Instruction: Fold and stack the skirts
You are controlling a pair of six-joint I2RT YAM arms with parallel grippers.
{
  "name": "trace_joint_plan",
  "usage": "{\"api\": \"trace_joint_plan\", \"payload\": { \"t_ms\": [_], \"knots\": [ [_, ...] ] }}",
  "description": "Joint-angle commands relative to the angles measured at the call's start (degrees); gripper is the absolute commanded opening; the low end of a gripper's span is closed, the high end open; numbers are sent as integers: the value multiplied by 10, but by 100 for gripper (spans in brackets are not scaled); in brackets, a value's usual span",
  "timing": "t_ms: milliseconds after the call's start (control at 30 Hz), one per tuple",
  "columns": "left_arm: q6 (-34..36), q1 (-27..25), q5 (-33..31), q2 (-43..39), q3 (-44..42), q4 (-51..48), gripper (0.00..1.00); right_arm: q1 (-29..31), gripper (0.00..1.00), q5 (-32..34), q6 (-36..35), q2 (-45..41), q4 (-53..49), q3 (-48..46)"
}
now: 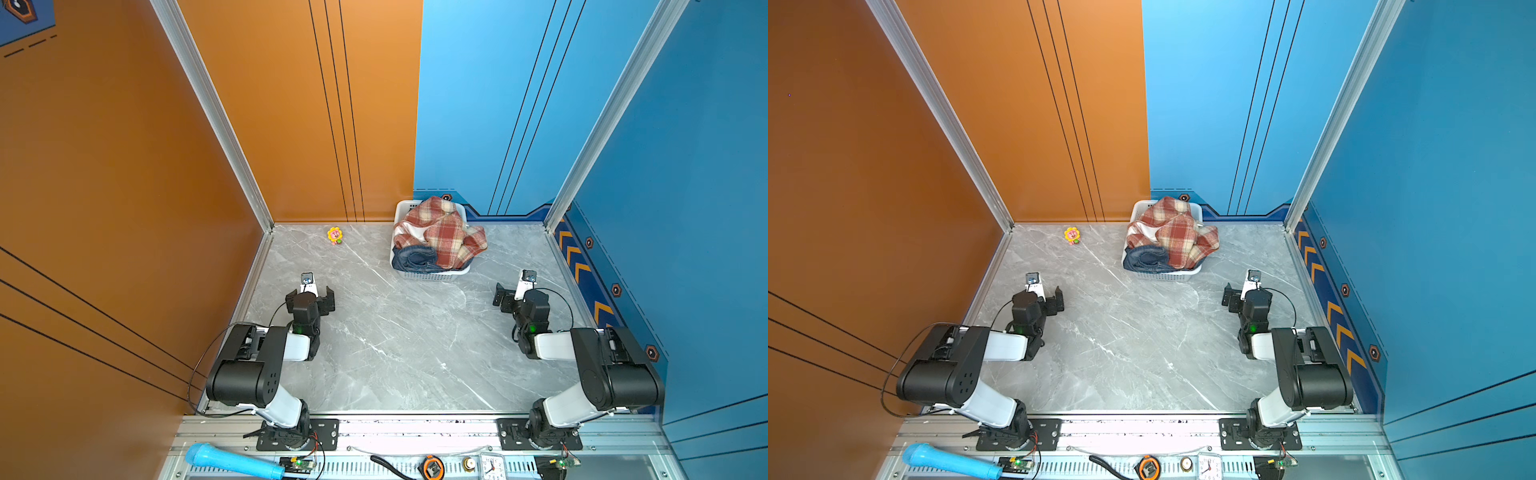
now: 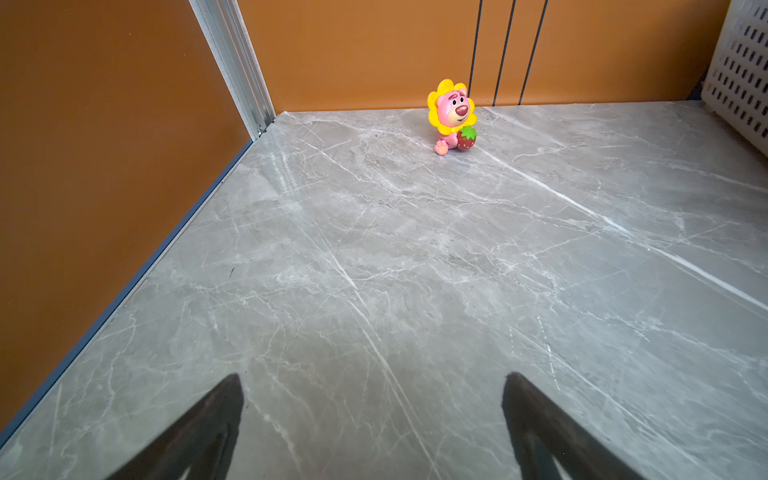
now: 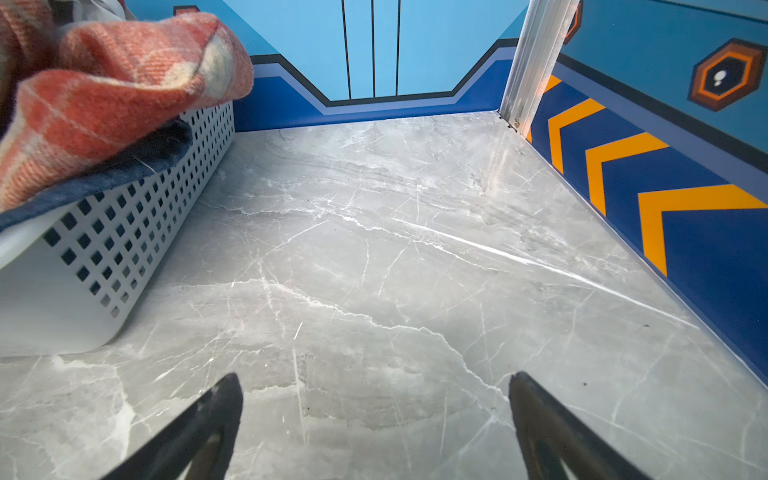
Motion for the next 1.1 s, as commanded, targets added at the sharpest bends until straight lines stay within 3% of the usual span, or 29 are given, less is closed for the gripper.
{"api": "trace_joint_plan", "payload": {
  "t_ms": [0, 67, 133, 200, 400, 500, 733, 1067],
  "knots": [
    [7, -5, -6, -1, 11, -1, 98, 3, 100, 8, -8, -8, 23, -12],
    [14, -17, -37, -38, 44, -86, 98, 15, 100, 39, -13, -45, -1, -16],
    [16, -25, -46, -88, 108, -241, 98, 22, 100, 59, -7, -101, -116, 14],
    [-11, -25, -54, -122, 146, -320, 98, 27, 100, 87, 21, -137, -207, 50],
    [-64, -72, -49, -167, 270, -512, 98, 30, 96, 117, 126, -202, -384, 132],
    [-91, -82, -7, -159, 327, -584, 99, 31, 95, 99, 163, -206, -472, 190],
    [-105, -123, 53, -93, 466, -736, 95, 48, 92, 14, 218, -141, -588, 326],
    [-84, -163, 98, -50, 488, -785, 95, 106, 91, -4, 230, 13, -657, 475]
  ]
}}
